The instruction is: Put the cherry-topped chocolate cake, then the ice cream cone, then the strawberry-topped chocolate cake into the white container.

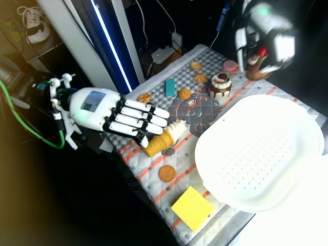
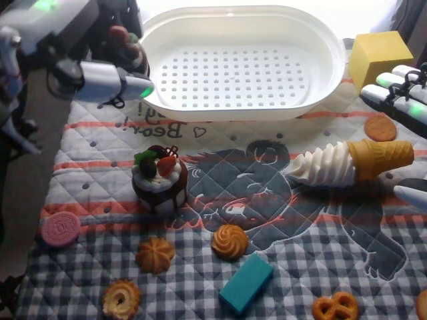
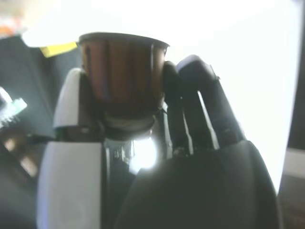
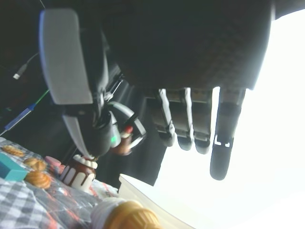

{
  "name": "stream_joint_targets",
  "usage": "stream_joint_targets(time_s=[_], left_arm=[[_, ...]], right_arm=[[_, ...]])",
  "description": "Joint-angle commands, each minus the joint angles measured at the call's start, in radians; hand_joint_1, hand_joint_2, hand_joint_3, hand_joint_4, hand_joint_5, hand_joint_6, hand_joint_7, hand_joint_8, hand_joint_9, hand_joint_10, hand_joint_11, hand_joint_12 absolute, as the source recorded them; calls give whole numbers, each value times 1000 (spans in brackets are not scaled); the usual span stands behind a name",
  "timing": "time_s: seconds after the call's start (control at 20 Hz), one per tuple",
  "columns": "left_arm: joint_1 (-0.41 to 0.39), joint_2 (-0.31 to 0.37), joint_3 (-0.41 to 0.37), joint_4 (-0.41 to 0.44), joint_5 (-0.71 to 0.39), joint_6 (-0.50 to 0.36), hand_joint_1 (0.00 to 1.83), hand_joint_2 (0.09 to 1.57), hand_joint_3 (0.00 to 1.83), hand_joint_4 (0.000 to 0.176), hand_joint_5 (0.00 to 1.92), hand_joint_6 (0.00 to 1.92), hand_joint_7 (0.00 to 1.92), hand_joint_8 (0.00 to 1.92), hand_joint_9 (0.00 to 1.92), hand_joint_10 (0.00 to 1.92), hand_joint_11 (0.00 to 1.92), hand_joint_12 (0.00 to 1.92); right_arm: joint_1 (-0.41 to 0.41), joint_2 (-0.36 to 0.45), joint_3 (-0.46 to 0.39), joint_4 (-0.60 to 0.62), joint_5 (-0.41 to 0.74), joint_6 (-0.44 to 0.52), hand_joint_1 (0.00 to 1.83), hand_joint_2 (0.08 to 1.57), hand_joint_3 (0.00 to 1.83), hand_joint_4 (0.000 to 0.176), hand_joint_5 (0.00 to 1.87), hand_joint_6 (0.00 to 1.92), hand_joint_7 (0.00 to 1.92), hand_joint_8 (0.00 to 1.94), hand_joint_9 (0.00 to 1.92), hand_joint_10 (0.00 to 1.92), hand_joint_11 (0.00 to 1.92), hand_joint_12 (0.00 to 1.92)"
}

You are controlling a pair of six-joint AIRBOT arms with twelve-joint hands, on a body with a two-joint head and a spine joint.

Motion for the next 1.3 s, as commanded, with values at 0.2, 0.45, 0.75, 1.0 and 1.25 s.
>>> stream_joint_targets(time_s=[0.2,0.45,0.75,1.0,1.25], left_arm=[[-101,-102,121,-24,36,-3,1150,1236,89,0,649,1386,719,1594,561,1853,753,1921],[-150,-239,301,-195,163,99,1112,1319,13,0,675,1583,535,1586,310,1741,396,1921],[-152,-331,419,-313,222,155,1127,1344,4,0,517,1579,605,1657,694,1879,848,1921],[-128,-360,460,-357,243,156,1120,1106,0,0,305,388,405,1074,392,1536,421,1915],[-105,-384,495,-451,265,239,1147,1038,3,0,388,15,221,602,45,1093,46,1799]], right_arm=[[-5,-1,9,-3,129,5,498,1303,0,0,0,0,0,0,11,10,0,1313],[-18,-6,18,-3,128,20,463,1308,2,0,0,0,0,0,0,0,0,1390],[-24,-9,22,-3,128,29,531,1311,0,0,0,0,0,0,0,0,0,1024],[-25,-13,23,-3,129,33,494,1310,0,0,0,0,0,0,0,0,0,1239],[-27,-14,23,-2,133,38,485,1312,0,0,0,0,0,0,0,0,0,1257]])
